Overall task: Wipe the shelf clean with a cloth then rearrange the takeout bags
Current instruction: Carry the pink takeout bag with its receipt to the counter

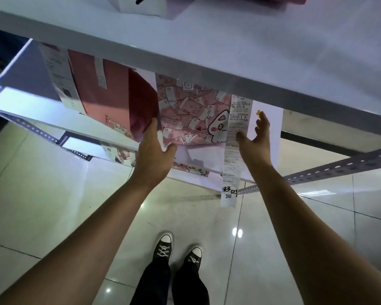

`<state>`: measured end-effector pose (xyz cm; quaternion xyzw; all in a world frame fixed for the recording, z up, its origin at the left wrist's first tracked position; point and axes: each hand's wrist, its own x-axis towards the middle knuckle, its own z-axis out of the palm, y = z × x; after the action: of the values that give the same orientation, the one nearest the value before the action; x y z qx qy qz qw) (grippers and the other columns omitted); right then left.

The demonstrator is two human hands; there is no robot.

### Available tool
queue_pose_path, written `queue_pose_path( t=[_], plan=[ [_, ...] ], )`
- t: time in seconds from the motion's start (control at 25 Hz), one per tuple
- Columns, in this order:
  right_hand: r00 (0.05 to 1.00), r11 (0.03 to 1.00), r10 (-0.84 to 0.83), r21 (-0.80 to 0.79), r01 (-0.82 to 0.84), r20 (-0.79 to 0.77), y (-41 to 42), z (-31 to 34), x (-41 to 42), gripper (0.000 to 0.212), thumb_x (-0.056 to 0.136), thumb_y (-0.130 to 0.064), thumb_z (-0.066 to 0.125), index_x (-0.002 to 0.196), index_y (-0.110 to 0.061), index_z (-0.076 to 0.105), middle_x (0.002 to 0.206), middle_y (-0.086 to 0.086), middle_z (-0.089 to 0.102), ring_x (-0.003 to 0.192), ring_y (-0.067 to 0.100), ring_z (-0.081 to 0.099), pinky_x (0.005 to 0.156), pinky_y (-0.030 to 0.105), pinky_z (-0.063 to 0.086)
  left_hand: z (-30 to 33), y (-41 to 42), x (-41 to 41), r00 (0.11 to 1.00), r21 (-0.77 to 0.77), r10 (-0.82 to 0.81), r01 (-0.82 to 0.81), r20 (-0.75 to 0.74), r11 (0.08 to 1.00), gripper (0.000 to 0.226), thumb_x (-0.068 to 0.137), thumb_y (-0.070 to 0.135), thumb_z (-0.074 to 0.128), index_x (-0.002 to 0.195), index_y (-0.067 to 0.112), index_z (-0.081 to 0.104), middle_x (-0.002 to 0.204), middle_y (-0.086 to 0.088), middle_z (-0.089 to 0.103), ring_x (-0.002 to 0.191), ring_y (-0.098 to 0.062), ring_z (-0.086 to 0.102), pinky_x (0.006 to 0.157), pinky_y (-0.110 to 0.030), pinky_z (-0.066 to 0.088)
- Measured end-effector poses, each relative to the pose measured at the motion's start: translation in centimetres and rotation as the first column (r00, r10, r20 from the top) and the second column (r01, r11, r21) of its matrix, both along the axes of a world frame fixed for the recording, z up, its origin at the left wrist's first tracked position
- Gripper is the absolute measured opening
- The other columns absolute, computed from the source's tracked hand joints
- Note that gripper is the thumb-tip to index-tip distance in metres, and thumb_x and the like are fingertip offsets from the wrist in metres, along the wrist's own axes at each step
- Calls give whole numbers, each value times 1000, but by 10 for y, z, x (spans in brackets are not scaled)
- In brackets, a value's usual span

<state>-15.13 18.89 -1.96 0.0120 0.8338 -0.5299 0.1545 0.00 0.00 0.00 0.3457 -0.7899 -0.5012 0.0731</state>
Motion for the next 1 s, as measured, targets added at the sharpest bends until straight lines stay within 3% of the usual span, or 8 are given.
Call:
queue_pose_path(
  t=[0.16, 0.28, 0.44, 0.56, 0.68, 0.72, 0.88, 1.0],
  plan=[
    [995, 989, 42, -142, -30, 86, 0, 0, -1, 61, 96, -11, 63, 147, -33, 38, 145, -6, 51, 134, 18, 50, 90, 33, 56, 1, -2, -11, 999, 197, 35, -33, -7, 980, 69, 82, 31, 61, 144, 44, 33, 139, 15, 50, 117, -19, 57, 91, -53, 55],
    [997, 988, 54, -149, -46, 48, 3, -1, 7, 49, 95, -14, 63, 138, -30, 46, 130, -10, 59, 122, 12, 57, 79, 20, 50, -1, 1, -14, 990, 211, 136, -128, -23, 969, 61, 86, 22, 64, 140, 36, 39, 125, 14, 50, 104, 0, 51, 88, -52, 56],
    [999, 988, 17, -154, -11, 37, 13, 5, 20, 48, 95, -14, 66, 138, -24, 47, 129, -6, 59, 114, 7, 58, 69, 7, 48, 5, 7, -12, 985, 179, 165, -153, -53, 972, 52, 85, 18, 64, 132, 32, 45, 122, 5, 53, 98, 2, 57, 80, -51, 59],
    [995, 980, 12, -197, 8, 98, 20, 11, 32, 53, 96, -8, 61, 143, -26, 44, 124, 3, 59, 109, 13, 62, 63, 11, 53, 13, 11, -5, 981, 135, 192, -186, -39, 973, 41, 86, 16, 61, 124, 24, 48, 122, -1, 51, 77, 13, 55, 75, -47, 60],
    [987, 986, 11, -165, 15, 157, 24, 21, 45, 59, 97, -7, 59, 148, -31, 39, 130, 6, 55, 100, 6, 61, 56, 9, 52, 20, 17, 4, 981, 81, 189, -186, -36, 979, 33, 92, 8, 55, 123, 9, 48, 107, -3, 58, 69, 13, 60, 66, -8, 48],
    [985, 988, 9, -154, 17, 172, 25, 23, 49, 61, 97, -7, 59, 148, -32, 38, 134, 6, 53, 98, 3, 60, 55, 9, 52, 25, 20, 8, 982, 81, 188, -186, -18, 979, 32, 92, 8, 54, 123, 9, 48, 100, 1, 59, 69, 12, 62, 65, -5, 46],
    [978, 984, 22, -175, 15, 208, 31, 44, 77, 65, 98, -2, 54, 153, -30, 34, 134, -2, 58, 100, 1, 62, 66, 18, 58, 44, 26, 32, 982, 140, 190, -191, 22, 971, 41, 87, 19, 53, 128, 18, 48, 121, -3, 60, 98, -16, 68, 82, -31, 57],
    [975, 983, 29, -181, 12, 222, 36, 61, 100, 65, 98, -6, 55, 154, -29, 32, 140, 0, 56, 108, 11, 63, 67, 17, 54, 64, 32, 53, 984, 127, 176, -180, 38, 975, 40, 90, 14, 51, 130, 15, 47, 121, -5, 58, 81, 5, 65, 67, -19, 55]
  ],
)
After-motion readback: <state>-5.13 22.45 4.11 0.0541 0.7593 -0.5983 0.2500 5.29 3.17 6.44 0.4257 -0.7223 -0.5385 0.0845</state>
